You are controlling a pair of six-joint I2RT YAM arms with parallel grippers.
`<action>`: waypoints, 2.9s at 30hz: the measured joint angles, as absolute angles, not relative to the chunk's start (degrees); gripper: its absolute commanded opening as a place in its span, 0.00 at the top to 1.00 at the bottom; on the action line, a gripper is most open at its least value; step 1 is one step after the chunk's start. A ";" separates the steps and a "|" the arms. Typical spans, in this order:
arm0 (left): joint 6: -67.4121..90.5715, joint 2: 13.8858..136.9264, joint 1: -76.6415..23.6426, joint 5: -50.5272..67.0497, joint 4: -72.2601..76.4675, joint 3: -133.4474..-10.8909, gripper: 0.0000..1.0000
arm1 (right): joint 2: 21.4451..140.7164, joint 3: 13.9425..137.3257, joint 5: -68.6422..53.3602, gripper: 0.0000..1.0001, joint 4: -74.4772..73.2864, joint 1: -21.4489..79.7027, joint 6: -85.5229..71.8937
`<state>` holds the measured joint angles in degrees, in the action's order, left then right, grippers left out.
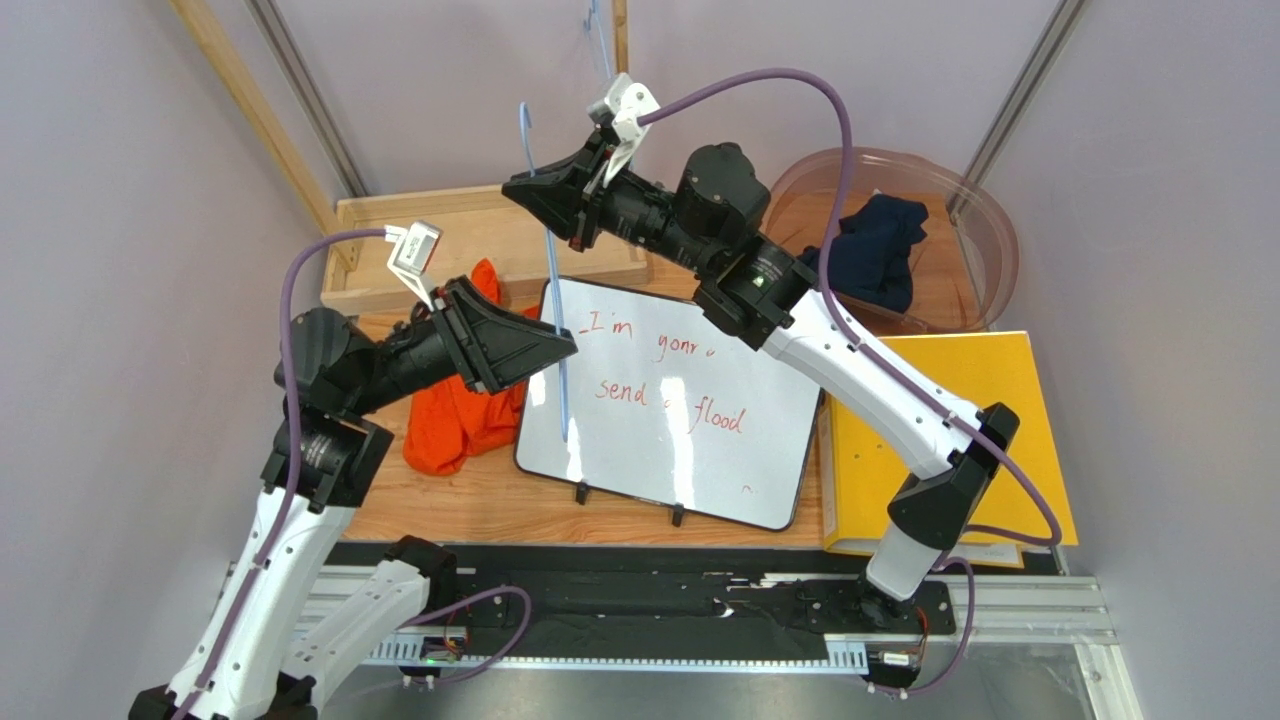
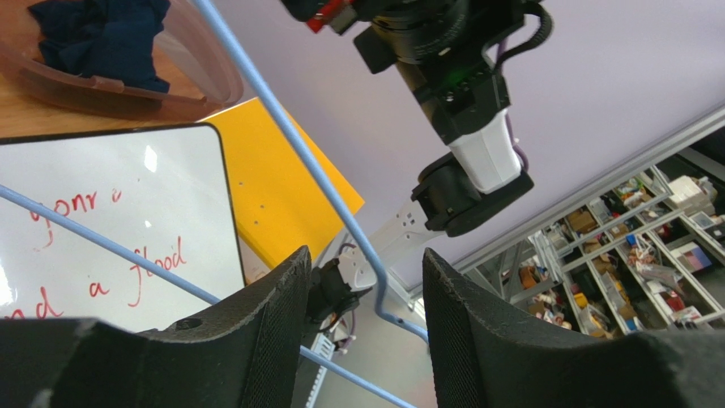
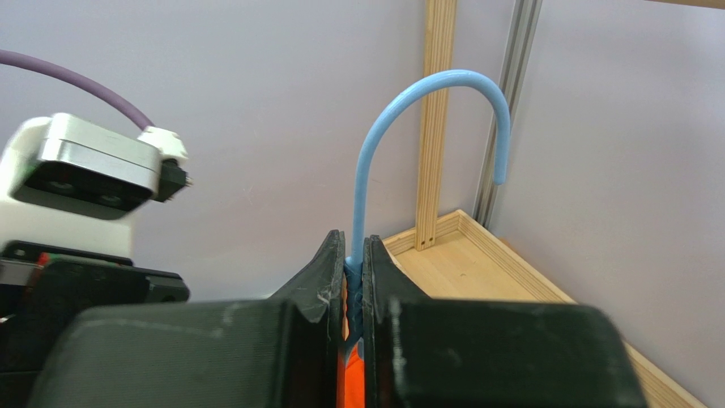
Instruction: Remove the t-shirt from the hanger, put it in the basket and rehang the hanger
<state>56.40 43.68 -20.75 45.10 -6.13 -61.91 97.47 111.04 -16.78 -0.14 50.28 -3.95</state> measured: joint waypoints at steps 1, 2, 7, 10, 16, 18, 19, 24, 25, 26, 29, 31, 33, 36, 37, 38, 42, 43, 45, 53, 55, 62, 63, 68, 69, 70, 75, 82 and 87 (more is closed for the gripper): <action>56.34 43.94 -20.99 44.36 -6.13 -61.49 0.50 | 97.47 111.02 -16.62 1.00 -0.12 50.50 -3.88; 56.40 44.03 -21.15 44.01 -6.13 -61.19 0.53 | 97.47 110.98 -16.56 1.00 -0.08 50.61 -3.77; 56.40 44.84 -21.69 42.70 -6.15 -60.34 0.88 | 97.47 109.65 -15.75 1.00 0.58 50.92 -3.01; 56.64 44.71 -21.78 42.04 -6.66 -60.34 1.00 | 97.47 109.03 -14.94 0.98 0.67 50.81 -2.96; 56.23 45.21 -21.78 38.46 -8.60 -60.31 1.00 | 97.27 109.03 -10.35 0.17 0.16 50.94 -4.40; 55.61 46.00 -21.78 36.88 -9.30 -60.53 1.00 | 96.95 109.03 -8.29 0.05 -1.98 51.00 -5.39; 55.29 46.54 -21.78 36.10 -9.91 -60.86 1.00 | 96.62 109.06 -7.27 0.00 -3.55 51.00 -6.02; 54.54 51.59 -21.76 32.91 -12.03 -64.66 1.00 | 93.62 110.74 2.55 0.00 -15.53 51.07 -8.80; 54.39 52.60 -21.74 32.42 -12.45 -65.49 1.00 | 92.95 110.74 3.64 0.00 -16.93 51.07 -9.08; 54.11 54.02 -21.56 31.73 -13.26 -66.83 1.00 | 91.70 110.56 5.61 0.00 -18.57 51.07 -9.58; 53.52 56.51 -20.29 30.33 -15.22 -69.73 1.00 | 84.97 106.37 11.00 0.00 -21.80 51.07 -11.33; 53.19 57.98 -17.98 29.67 -16.53 -72.14 1.00 | 78.43 102.06 14.09 0.00 -23.64 51.07 -12.93; 52.66 59.68 -14.92 28.99 -17.89 -75.00 1.00 | 72.29 98.35 16.64 0.00 -24.10 51.07 -14.50; 51.70 64.36 -11.33 28.27 -19.77 -81.43 1.00 | 64.12 93.71 19.16 0.00 -24.21 51.07 -16.38; 51.31 66.74 -10.46 28.01 -20.29 -84.29 1.00 | 61.56 92.31 19.79 0.00 -24.18 51.07 -16.91; 51.03 68.31 -10.02 27.83 -20.40 -86.21 1.00 | 59.94 91.20 20.14 0.00 -24.18 51.07 -17.19; 49.58 78.30 -9.21 26.24 -22.83 -97.93 1.00 | 54.35 87.77 21.93 0.00 -25.26 51.07 -17.76; 49.34 80.38 -9.21 26.02 -23.24 -100.16 1.00 | 53.52 87.24 22.44 0.00 -25.85 51.07 -17.76; 48.71 85.12 -9.21 25.06 -25.08 -106.17 1.00 | 52.18 86.30 23.59 0.00 -27.27 51.07 -17.74; 47.75 101.86 -9.21 23.24 -30.15 -128.55 1.00 | 46.96 83.00 27.44 0.00 -32.53 51.07 -16.78; 47.99 104.12 -9.21 23.20 -30.74 -131.04 1.00 | 45.74 82.74 28.21 0.00 -33.12 51.07 -16.38; 49.71 110.89 -11.22 23.86 -30.59 -137.08 1.00 | 42.06 82.41 30.68 0.00 -33.56 51.07 -14.87; 49.76 111.59 -11.90 23.79 -30.44 -137.56 1.00 | 42.00 82.37 30.92 0.00 -33.54 51.07 -14.70; 49.76 112.86 -15.03 21.87 -30.39 -136.81 1.00 | 41.95 81.38 31.07 0.00 -33.65 51.07 -14.35; 49.76 112.86 -15.38 21.50 -30.48 -136.40 1.00 | 41.95 81.34 31.07 0.00 -33.78 51.07 -14.26; 49.78 112.86 -15.57 21.19 -30.57 -136.00 1.00 | 41.95 81.34 31.07 0.00 -33.78 51.07 -14.15; 49.76 112.84 -15.64 18.50 -30.55 -134.19 1.00 | 41.80 81.34 31.03 0.00 -33.71 51.07 -14.06; 49.30 111.11 -16.16 14.94 -29.36 -131.44 0.52 | 41.52 81.30 30.96 0.00 -33.69 51.07 -14.09; 48.29 109.49 -16.08 16.43 -27.31 -126.80 0.25 | 41.15 80.97 30.79 0.00 -33.65 51.07 -14.11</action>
